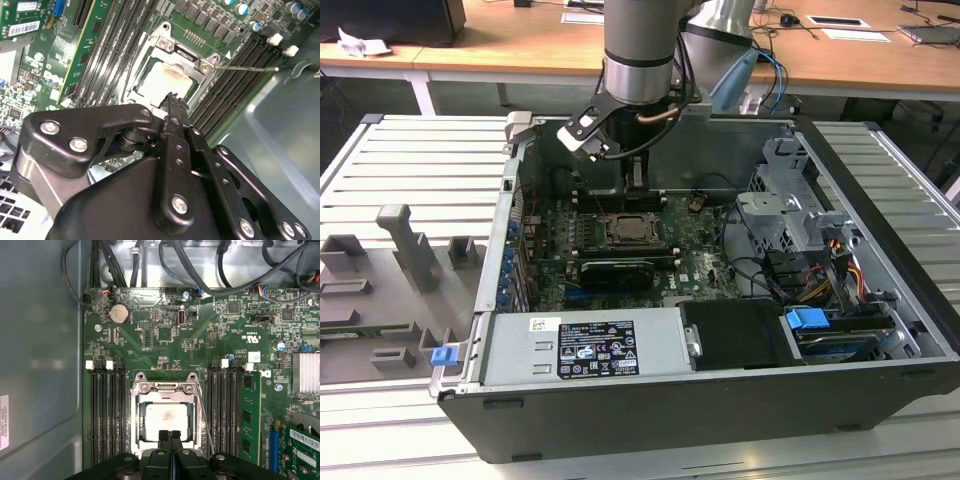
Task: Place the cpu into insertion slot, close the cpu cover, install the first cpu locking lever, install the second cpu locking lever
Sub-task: 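Install the first cpu locking lever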
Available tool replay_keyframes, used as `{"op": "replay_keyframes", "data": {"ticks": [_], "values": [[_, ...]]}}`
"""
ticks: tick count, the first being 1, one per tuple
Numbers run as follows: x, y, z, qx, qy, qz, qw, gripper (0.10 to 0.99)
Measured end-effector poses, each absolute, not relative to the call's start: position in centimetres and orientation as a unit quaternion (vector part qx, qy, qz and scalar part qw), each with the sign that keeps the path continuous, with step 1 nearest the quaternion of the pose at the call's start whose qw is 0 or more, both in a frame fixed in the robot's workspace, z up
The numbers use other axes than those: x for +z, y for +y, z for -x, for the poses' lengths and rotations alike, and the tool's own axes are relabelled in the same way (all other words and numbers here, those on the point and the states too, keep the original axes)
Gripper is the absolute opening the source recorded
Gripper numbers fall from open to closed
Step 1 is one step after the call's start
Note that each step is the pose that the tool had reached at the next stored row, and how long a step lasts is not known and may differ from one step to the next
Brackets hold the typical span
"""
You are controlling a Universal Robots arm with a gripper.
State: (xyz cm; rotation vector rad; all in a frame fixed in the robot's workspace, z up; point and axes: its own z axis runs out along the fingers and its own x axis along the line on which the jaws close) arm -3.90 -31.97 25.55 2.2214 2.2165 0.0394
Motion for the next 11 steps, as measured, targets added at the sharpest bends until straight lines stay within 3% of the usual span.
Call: {"op": "replay_keyframes", "data": {"ticks": [4,11], "values": [[27.6,-31.9,3.9,0.011,0.708,-0.706,0.005,0.106],[27.7,-31.9,3.9,0.010,0.742,-0.670,0.006,0.106]]}}
